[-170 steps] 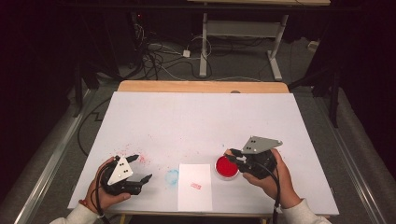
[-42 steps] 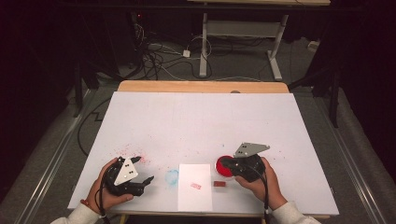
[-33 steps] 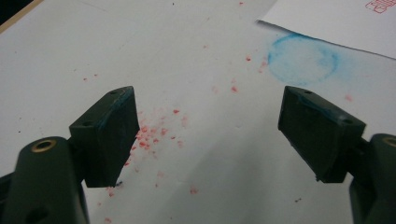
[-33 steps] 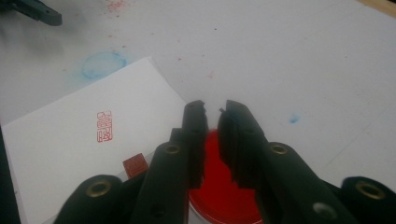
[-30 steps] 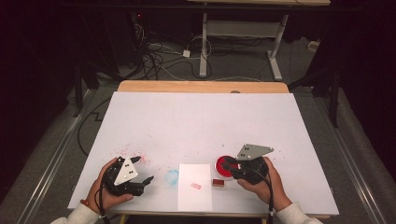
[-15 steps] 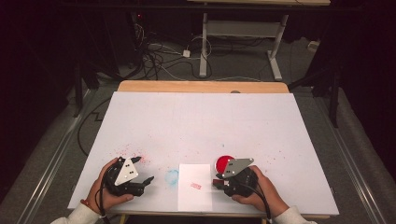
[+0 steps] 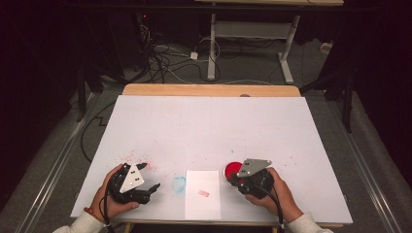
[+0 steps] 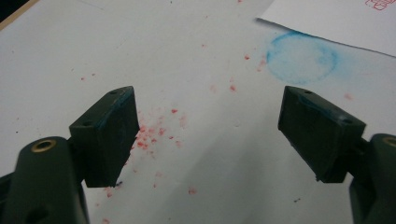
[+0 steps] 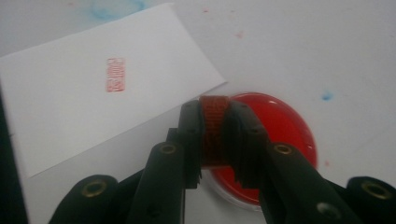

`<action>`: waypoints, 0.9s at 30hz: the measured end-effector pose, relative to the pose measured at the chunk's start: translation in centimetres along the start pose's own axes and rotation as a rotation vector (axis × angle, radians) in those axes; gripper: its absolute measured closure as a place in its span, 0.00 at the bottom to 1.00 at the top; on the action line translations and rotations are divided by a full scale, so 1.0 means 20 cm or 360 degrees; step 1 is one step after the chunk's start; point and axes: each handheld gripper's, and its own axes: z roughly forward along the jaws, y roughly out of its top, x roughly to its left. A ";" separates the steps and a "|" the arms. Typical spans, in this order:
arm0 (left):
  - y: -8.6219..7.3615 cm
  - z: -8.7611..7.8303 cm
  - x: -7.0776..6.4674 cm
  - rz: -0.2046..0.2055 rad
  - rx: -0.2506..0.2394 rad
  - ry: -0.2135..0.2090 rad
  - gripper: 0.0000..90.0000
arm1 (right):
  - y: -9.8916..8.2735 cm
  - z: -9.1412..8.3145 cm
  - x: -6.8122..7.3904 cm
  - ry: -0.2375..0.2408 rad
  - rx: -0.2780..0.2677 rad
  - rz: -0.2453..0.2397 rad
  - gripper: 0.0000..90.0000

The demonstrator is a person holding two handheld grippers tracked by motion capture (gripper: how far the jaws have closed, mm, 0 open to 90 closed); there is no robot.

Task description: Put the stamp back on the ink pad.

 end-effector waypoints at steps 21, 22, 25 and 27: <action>0.00 0.00 0.00 -0.0009 -0.0005 -0.0002 0.21 | 0.02 -0.13 -0.04 -0.0112 -0.0141 0.0024 0.56; 0.00 0.00 0.00 -0.0011 -0.0007 -0.0002 0.21 | 0.01 -0.15 -0.04 -0.0149 -0.0166 0.0012 0.53; 0.00 0.00 0.01 -0.0014 -0.0015 -0.0003 0.22 | -0.01 -0.21 -0.05 -0.0227 -0.0229 -0.0009 0.48; 0.00 0.00 0.01 -0.0016 -0.0015 -0.0003 0.22 | -0.03 -0.25 -0.05 -0.0278 -0.0268 -0.0018 0.44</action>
